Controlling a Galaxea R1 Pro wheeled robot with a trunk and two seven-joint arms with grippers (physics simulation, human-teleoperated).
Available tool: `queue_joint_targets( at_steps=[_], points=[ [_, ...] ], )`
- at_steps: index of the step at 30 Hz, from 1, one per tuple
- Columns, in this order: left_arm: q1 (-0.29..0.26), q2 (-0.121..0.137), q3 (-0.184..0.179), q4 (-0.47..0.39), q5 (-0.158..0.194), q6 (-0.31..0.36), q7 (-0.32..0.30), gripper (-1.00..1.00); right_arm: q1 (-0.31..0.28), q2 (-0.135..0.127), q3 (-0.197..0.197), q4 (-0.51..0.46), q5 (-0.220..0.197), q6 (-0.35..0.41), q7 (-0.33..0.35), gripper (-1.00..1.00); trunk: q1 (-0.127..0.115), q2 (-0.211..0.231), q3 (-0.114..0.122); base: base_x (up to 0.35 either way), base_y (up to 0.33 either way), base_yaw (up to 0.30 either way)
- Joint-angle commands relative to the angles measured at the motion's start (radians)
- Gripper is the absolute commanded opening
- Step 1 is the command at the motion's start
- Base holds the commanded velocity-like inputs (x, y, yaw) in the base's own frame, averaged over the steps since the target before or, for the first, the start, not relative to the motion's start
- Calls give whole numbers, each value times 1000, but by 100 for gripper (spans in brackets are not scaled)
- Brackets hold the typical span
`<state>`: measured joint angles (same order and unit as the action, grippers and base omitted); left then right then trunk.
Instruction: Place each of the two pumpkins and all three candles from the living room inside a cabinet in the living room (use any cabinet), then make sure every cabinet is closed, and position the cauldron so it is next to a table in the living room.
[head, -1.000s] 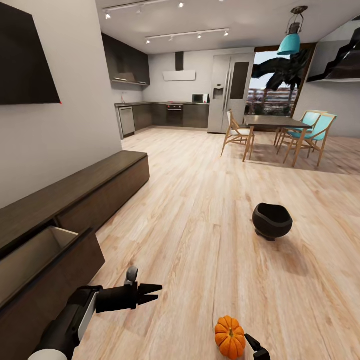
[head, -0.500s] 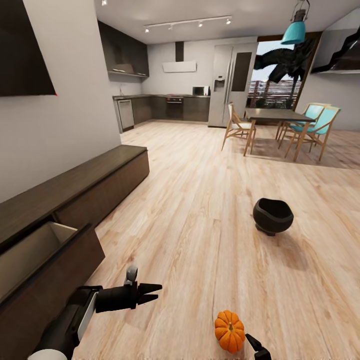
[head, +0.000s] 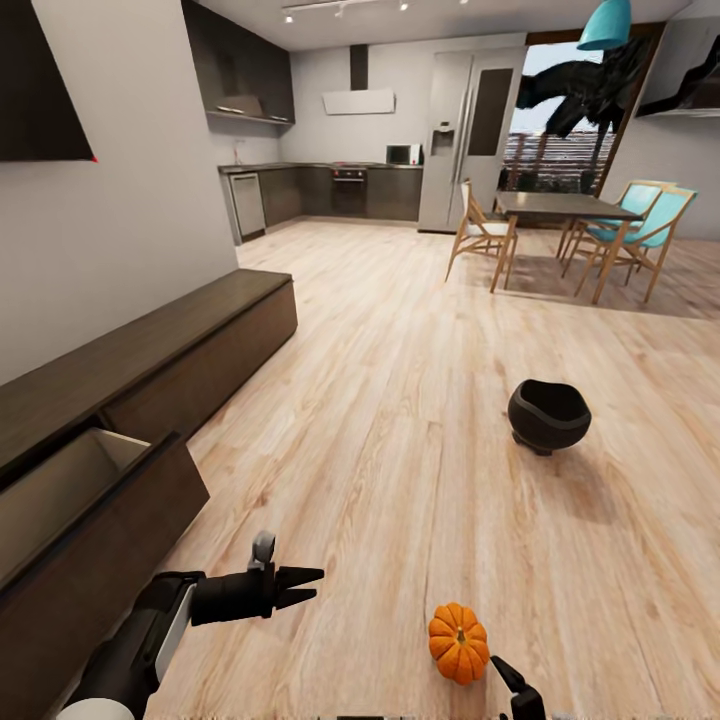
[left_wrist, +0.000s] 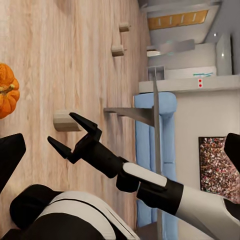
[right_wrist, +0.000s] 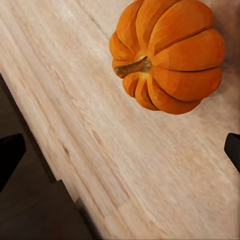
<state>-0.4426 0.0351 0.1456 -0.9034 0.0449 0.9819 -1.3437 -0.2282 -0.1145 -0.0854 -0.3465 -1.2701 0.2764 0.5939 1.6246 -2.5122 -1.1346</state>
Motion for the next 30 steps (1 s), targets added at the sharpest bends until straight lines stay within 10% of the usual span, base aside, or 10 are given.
queue_joint_targets(
  at_steps=[1, 14, 30],
  points=[
    [0, 0, 0, 0, 3, 11, -2, 100, 0, 0, -4, -2, -9, 8, 4, 100, 0, -1, -5, 0, 0, 0],
    [0, 0, 0, 0, 3, 10, -2, 100, 0, -18, -2, -8, 0, -2, 162, 100, 6, -4, -55, 0, 0, 0],
    [0, 12, -3, 0, 3, 9, -3, 100, 0, -39, 6, -9, -8, 18, 164, 100, 9, -5, -82, -25, 20, 0]
  ],
)
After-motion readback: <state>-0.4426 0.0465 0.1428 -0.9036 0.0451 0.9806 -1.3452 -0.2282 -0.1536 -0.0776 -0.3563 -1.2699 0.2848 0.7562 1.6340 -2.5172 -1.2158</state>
